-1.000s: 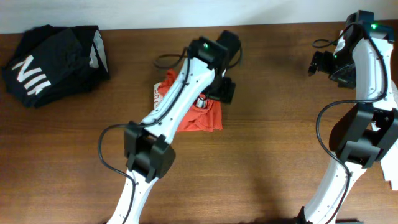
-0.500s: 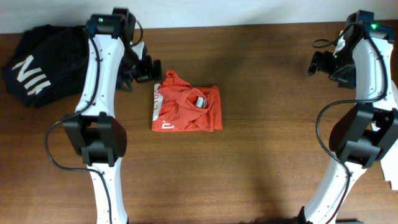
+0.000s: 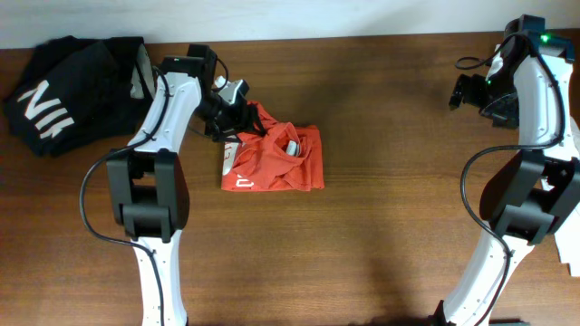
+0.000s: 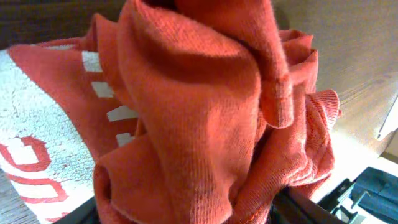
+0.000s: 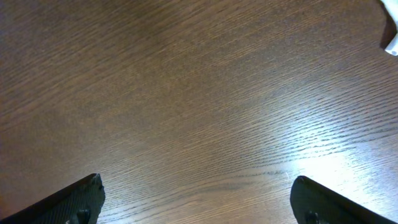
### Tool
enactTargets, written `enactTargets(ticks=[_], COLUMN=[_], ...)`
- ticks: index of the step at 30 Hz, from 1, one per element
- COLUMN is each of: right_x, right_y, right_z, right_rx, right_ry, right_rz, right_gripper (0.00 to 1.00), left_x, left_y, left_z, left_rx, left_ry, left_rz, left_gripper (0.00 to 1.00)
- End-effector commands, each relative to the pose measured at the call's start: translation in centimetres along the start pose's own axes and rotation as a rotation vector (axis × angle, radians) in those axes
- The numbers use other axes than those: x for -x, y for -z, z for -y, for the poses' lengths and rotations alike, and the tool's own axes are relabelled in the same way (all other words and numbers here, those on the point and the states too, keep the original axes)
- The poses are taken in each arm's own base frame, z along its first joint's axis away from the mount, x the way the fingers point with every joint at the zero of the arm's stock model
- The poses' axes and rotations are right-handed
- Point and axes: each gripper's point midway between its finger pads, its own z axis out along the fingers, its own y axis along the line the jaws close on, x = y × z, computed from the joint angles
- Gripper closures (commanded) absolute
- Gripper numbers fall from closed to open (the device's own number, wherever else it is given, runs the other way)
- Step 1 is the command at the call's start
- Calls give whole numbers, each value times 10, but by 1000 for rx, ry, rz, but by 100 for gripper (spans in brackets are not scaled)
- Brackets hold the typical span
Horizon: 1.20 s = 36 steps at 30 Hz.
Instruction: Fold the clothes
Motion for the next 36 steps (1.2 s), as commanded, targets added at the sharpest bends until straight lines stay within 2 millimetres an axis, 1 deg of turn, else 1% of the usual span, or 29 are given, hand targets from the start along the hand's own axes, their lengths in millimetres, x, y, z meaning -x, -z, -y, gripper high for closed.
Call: enactTargets(ticks=[1, 2, 3, 4, 8, 11, 12, 13, 14, 16, 17, 19, 20, 22, 23, 24, 25, 26, 27, 28, 29, 31, 32, 34, 35, 36], right_x=[1, 2, 2, 1, 1, 1, 2, 2, 1, 1, 1, 1, 2, 2, 1, 1, 2, 1, 1, 1, 2, 2, 1, 2, 1, 1], right_y=[5, 5, 5, 5, 5, 5, 5, 5, 5, 5, 5, 5, 5, 5, 5, 5, 5, 5, 5, 5, 5, 5, 5, 5, 5, 5], right_z=[4, 4, 4, 4, 4, 4, 4, 4, 4, 4, 4, 4, 4, 4, 4, 4, 4, 4, 4, 4, 4, 4, 4, 4, 4, 4], right_rx=[-8, -8, -8, -8, -8, -8, -8, -8, -8, -8, -8, -8, -8, -8, -8, -8, -8, -8, -8, -8, -8, -8, -8, -8, -8, -8], right_ry=[-3, -3, -3, -3, -3, -3, -3, -3, -3, -3, -3, -3, -3, -3, -3, -3, -3, -3, -3, -3, -3, -3, -3, -3, -3, -3], right_rz=[12, 12, 12, 12, 12, 12, 12, 12, 12, 12, 12, 12, 12, 12, 12, 12, 12, 12, 12, 12, 12, 12, 12, 12, 12, 12], right_gripper=[1, 1, 1, 1, 1, 1, 1, 1, 1, 1, 1, 1, 1, 1, 1, 1, 1, 1, 1, 1, 1, 1, 1, 1, 2, 1], left_x=[11, 12, 12, 14, 25, 33, 33, 33, 33, 31, 30, 26, 25, 22, 17, 14, 11, 10, 10, 8, 2, -12, -12, -12, -13, -18], left_y=[16, 15, 13, 11, 2, -14, -16, -20, -25, -31, -34, -37, -33, -19, 2, 17, 33, 50, 67, 85, 102, 120, 123, 123, 120, 112], left_z=[23, 25, 28, 32, 51, 80, 85, 92, 103, 115, 123, 134, 148, 171, 192, 200, 205, 201, 186, 163, 134, 92, 83, 77, 79, 90], left_rx=[-23, -23, -23, -24, -34, -41, -45, -48, -54, -61, -67, -77, -85, -94, -103, -105, -101, -60, 17, 119, 233, 351, 338, 330, 312, 266], left_ry=[-66, -74, -83, -100, -146, -227, -225, -234, -257, -286, -306, -302, -321, -355, -381, -387, -386, -370, -335, -286, -212, -110, -89, -72, -74, -117], left_rz=[57, 59, 59, 66, 110, 147, 151, 155, 158, 160, 161, 156, 162, 176, 192, 201, 209, 225, 242, 250, 238, 188, 180, 174, 161, 129], left_gripper=[41, 50, 63, 73, 73, 73, 72, 65, 55, 45, 36, 31, 29, 22, 8, 1, 1, 1, 1, 1, 1, 1, 1, 1, 1, 1])
